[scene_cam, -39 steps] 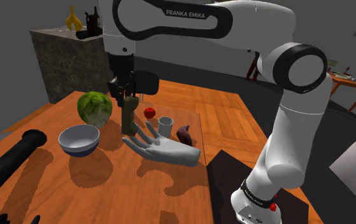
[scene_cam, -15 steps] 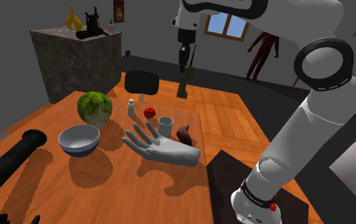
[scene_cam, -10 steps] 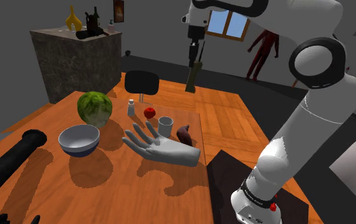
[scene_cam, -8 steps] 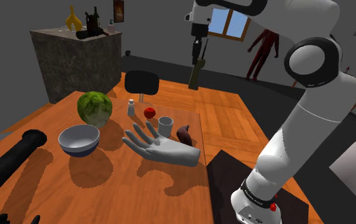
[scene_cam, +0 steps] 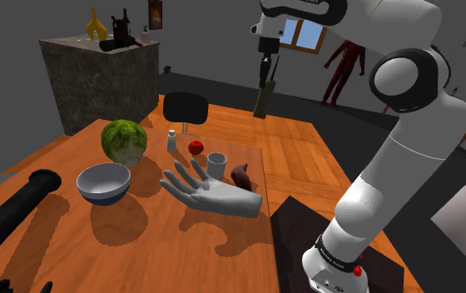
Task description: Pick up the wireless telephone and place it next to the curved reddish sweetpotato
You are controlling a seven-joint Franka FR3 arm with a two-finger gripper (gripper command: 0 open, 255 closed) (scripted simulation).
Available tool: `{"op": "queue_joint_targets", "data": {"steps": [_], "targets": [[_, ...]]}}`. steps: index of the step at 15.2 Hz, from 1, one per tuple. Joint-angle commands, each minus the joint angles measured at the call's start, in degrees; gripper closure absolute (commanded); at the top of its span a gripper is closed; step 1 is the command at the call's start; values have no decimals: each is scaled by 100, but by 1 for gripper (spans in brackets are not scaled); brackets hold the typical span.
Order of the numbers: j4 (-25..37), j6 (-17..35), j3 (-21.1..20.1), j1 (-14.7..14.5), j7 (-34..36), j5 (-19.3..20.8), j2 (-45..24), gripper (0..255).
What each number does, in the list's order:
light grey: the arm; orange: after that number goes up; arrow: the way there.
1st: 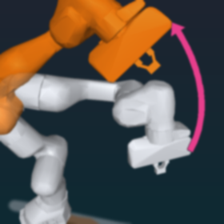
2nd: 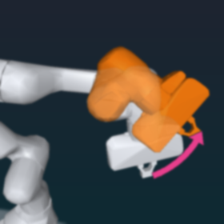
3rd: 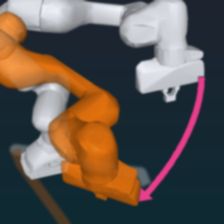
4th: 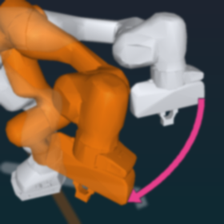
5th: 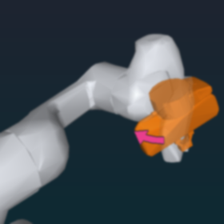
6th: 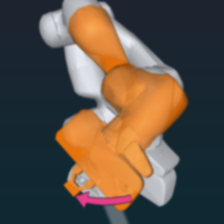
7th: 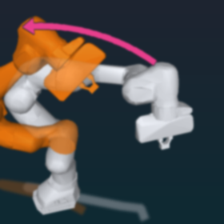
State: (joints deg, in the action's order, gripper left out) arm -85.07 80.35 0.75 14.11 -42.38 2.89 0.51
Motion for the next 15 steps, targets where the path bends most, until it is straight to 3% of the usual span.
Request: {"op": "queue_joint_targets", "data": {"steps": [1,15], "targets": [[-256,188,3,3,3,0,72,255],[-1640,1327,7,6,53,2,316,255]]}}
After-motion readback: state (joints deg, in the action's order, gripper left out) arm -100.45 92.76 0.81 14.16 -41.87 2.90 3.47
